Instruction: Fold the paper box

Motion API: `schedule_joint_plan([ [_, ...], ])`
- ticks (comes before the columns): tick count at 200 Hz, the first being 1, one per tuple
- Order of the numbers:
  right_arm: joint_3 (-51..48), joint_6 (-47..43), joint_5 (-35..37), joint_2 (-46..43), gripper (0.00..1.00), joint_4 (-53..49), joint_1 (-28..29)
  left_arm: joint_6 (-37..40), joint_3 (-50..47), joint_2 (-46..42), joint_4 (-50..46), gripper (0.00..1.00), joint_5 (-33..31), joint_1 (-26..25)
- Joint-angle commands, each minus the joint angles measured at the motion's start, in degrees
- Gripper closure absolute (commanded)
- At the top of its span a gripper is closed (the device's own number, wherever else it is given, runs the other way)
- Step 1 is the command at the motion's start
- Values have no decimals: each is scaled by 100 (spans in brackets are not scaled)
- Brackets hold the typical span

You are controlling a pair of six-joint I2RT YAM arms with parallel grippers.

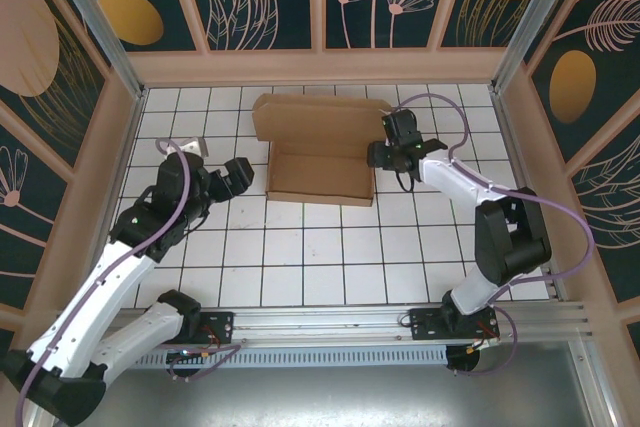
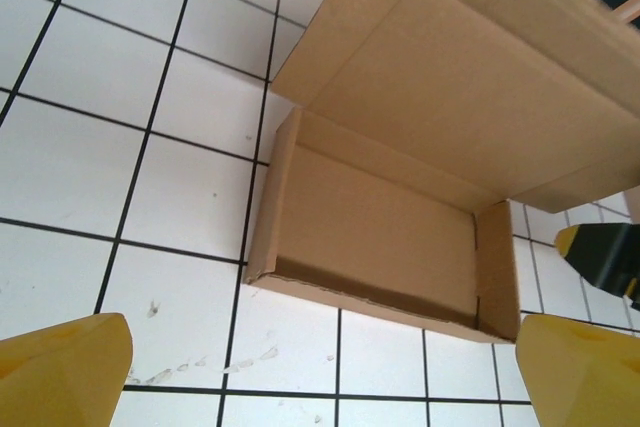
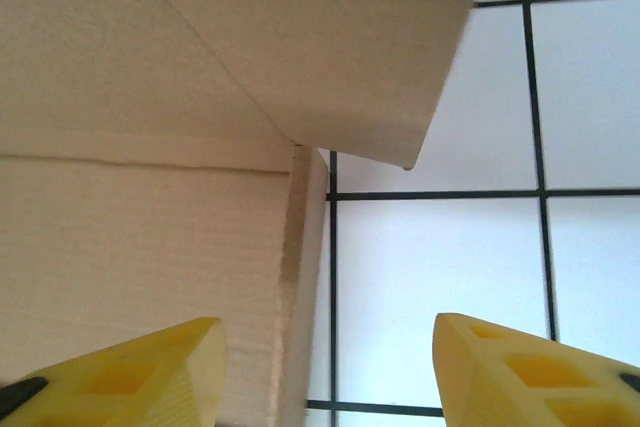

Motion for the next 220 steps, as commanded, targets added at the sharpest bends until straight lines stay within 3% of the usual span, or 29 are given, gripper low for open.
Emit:
schedule_joint_plan([
  [1,-232,664,-226,88,46,133,88,121,193,279,-32,3,-34,35],
  [36,-213,960,-174,657,48,312,216,313,213,722,65,6,-42,43],
  [58,-78,1048,133,1020,55,256,244,361,212,831,161,8,-97,42],
  [122,255,10,1188,1765,85,-343,616,568,212,1180,399,18,-499,41],
  [155,246,-433,1888,1898,92,-521,715,513,94,1185,521,20,-448,45],
  [202,148,-630,2028,1883,92,-620,715,731,53,1297,551,20,-498,49],
  [212,103,-572,1933,1802,90,-616,714,735,33,1316,569,19,-514,47],
  [220,27,-521,1814,1659,83,-538,714,735,6,1304,617,18,-517,44],
])
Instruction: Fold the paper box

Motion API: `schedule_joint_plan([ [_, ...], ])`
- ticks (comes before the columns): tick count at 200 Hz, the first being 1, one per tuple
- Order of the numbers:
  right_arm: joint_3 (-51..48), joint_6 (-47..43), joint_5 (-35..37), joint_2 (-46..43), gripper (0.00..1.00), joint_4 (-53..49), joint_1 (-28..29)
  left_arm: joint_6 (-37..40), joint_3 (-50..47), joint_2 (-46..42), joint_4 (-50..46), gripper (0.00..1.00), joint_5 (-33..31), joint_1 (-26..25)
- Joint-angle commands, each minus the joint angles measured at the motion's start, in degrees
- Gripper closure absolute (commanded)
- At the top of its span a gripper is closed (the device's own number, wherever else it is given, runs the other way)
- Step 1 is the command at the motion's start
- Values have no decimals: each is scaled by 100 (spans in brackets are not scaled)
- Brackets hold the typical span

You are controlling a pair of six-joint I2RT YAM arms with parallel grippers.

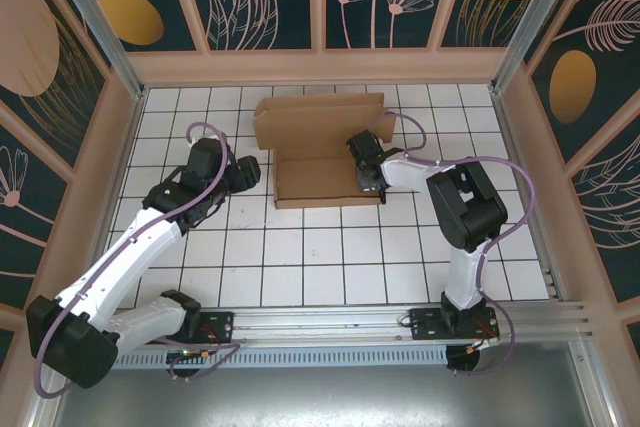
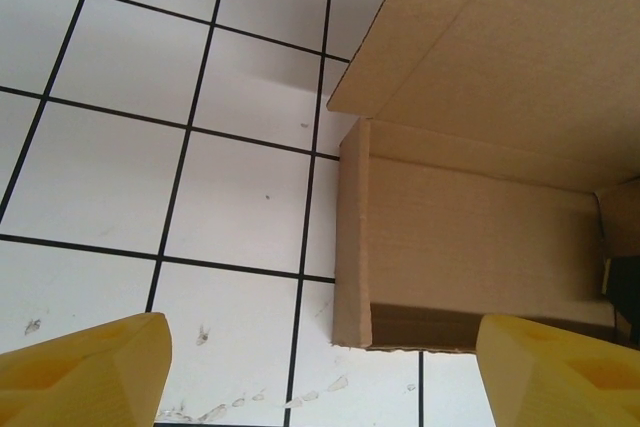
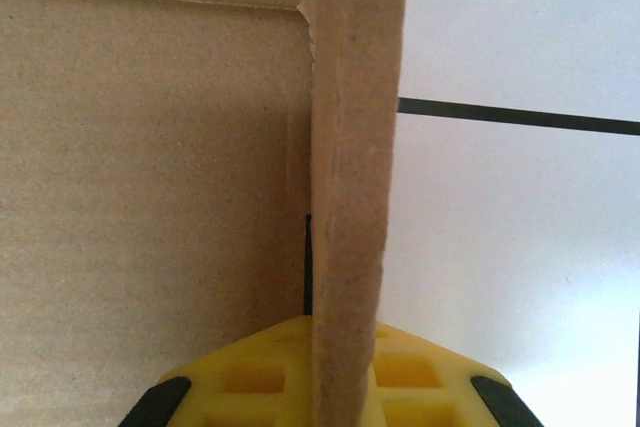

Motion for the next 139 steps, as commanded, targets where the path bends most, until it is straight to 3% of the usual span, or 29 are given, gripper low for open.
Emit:
schedule_joint_plan([
  [1,-269,-143,227,-85,82,-414,-11,169,-29,28,188,18,-106,48],
  [26,-608,44,-472,-923,55,84,-218,155,-38,-80,423,12,-57,50],
  [58,-1107,-9,-1026,-2144,40,925,-450,253,138,-70,876,9,260,53],
  [97,-1692,-24,-1508,-3552,41,1799,-477,571,-441,-440,2255,10,-237,51],
  [108,-1940,-295,-1780,-3900,42,2150,-485,195,-705,-538,2705,21,-724,42],
  [123,-2333,-621,-1926,-4304,52,2636,-477,146,-1288,-672,3722,33,-1486,53],
  [131,-2512,-731,-1929,-4507,56,2907,-477,641,-1564,-710,4363,30,-1464,53],
  [139,-2575,-931,-2187,-4650,56,3001,-492,1691,-1718,-699,4866,23,-737,61],
])
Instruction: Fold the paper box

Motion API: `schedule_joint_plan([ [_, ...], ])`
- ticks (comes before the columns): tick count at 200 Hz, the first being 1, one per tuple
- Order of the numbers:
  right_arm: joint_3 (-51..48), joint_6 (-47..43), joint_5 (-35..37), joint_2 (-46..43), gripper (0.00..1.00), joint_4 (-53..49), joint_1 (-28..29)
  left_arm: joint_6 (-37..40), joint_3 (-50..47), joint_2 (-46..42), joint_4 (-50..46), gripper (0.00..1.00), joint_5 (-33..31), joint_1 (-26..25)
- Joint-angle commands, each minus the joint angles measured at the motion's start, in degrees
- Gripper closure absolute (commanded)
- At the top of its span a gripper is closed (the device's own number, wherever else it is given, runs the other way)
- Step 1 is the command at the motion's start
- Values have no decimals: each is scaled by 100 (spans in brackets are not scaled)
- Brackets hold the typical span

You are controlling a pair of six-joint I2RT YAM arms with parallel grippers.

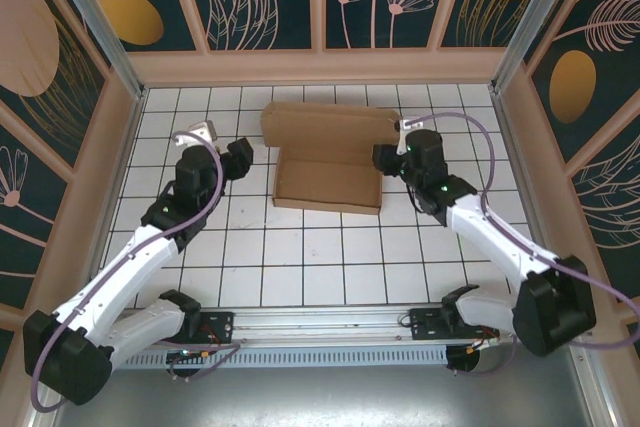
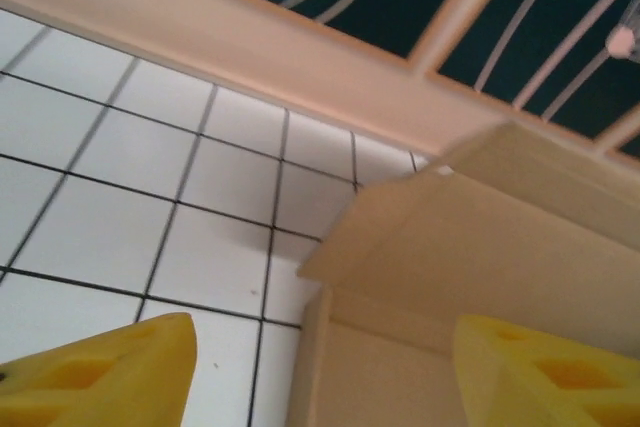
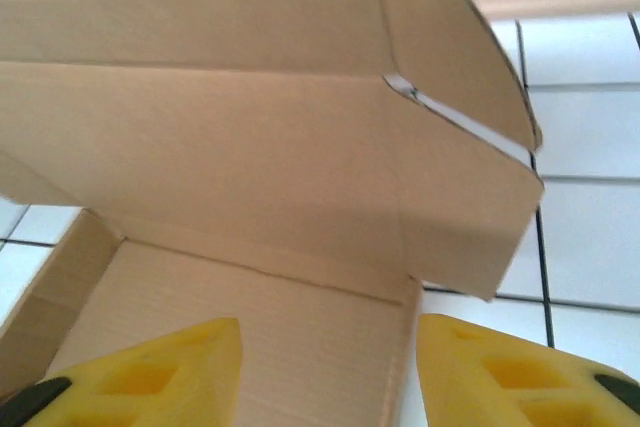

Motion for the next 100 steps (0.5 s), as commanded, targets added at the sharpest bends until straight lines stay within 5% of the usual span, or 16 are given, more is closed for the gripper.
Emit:
schedule_joint_plan([
  [1,-414,-593,-602,-398,56,853,-30,1538,-549,-41,1997,22,148,35],
  [17,-353,-1195,-932,-417,53,745,-61,2799,-560,250,2314,20,1094,61],
  [47,-997,-2098,-1272,-555,49,1630,-567,2812,-689,852,3085,20,2222,1121],
  [58,-1002,-2406,-2160,-419,50,1752,-903,3440,-683,1145,3184,20,2998,1358],
  [70,-905,-2676,-2367,-172,49,1766,-1025,4082,-640,1472,3212,19,3516,1432],
  [100,-709,-2664,-2734,332,47,1944,-1445,3791,-609,2200,4002,20,4172,1919],
])
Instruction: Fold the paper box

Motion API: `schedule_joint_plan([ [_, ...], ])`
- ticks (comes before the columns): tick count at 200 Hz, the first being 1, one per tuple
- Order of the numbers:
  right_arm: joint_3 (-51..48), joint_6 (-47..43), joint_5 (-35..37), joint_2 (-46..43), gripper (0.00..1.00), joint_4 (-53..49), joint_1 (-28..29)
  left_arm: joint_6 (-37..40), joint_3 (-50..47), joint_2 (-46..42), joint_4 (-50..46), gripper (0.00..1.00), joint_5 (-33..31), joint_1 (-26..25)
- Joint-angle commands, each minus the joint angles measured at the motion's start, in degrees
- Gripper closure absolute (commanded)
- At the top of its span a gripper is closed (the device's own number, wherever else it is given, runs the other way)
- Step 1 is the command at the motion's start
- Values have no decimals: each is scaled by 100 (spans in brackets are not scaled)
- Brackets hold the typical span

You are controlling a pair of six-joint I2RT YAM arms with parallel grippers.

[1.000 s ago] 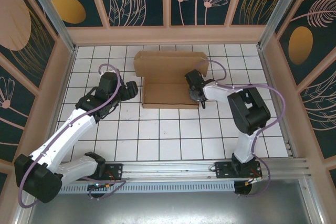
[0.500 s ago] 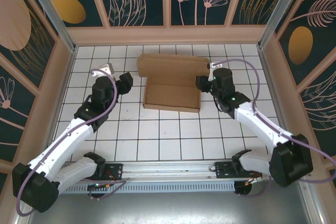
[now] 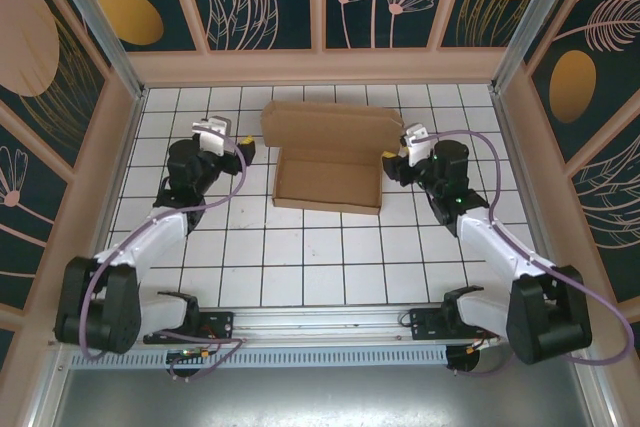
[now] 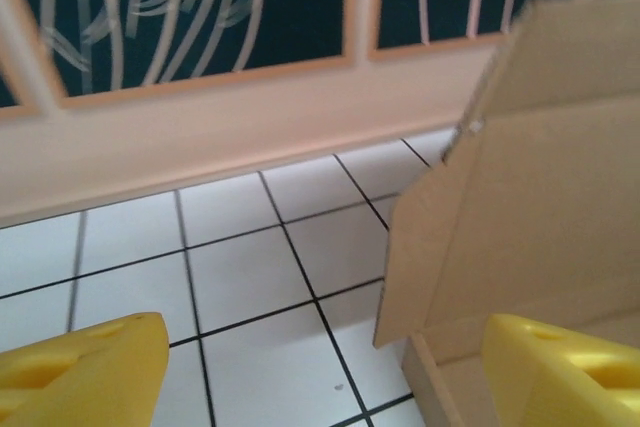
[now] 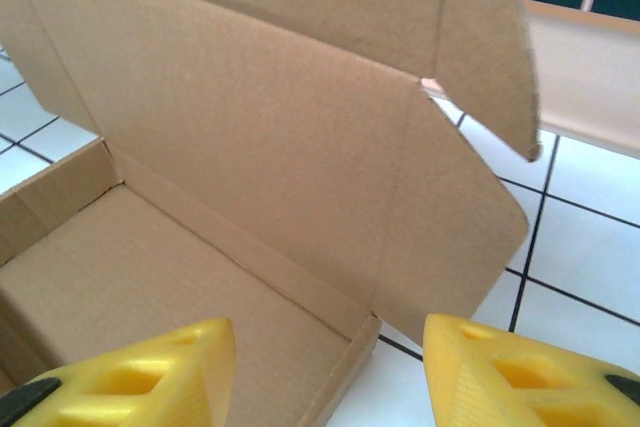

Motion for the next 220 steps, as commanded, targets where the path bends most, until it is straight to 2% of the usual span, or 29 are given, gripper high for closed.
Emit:
schedule_joint_plan([
  [1,182,-396,-656,300,47,534,-263,325,-7,448,999,20,1137,324],
  [13,209,-491,-773,444,47,515,-403,363,115,732,1122,22,1624,410],
  [32,209,-679,-997,594,47,466,-683,498,291,1168,1315,21,1963,445],
  [65,300,-1223,-1990,861,47,291,-1241,709,800,1941,1584,21,2708,625],
  [90,423,-1473,-2220,1177,47,422,-1569,1276,1193,2327,1287,23,2792,643],
  [105,565,-1478,-2346,1410,48,542,-1673,1336,1347,2602,1316,30,2802,655],
  [116,746,-1585,-2602,1614,49,535,-1702,1237,1398,2739,1517,31,2838,651],
  [135,1066,-1825,-2935,1908,51,453,-1701,1341,1739,2894,1110,31,3070,670],
  [160,1382,-1996,-3086,2190,54,454,-1720,1952,2450,3163,-95,35,3752,676],
  [176,1498,-1955,-3213,2331,55,492,-1716,2221,2823,3313,-782,37,3951,675],
  [204,1595,-1941,-3411,2561,57,400,-1596,2370,3009,3416,-1098,41,4114,672],
  [220,1576,-1897,-3440,2654,58,379,-1526,2545,3080,3432,-1335,47,4252,670],
])
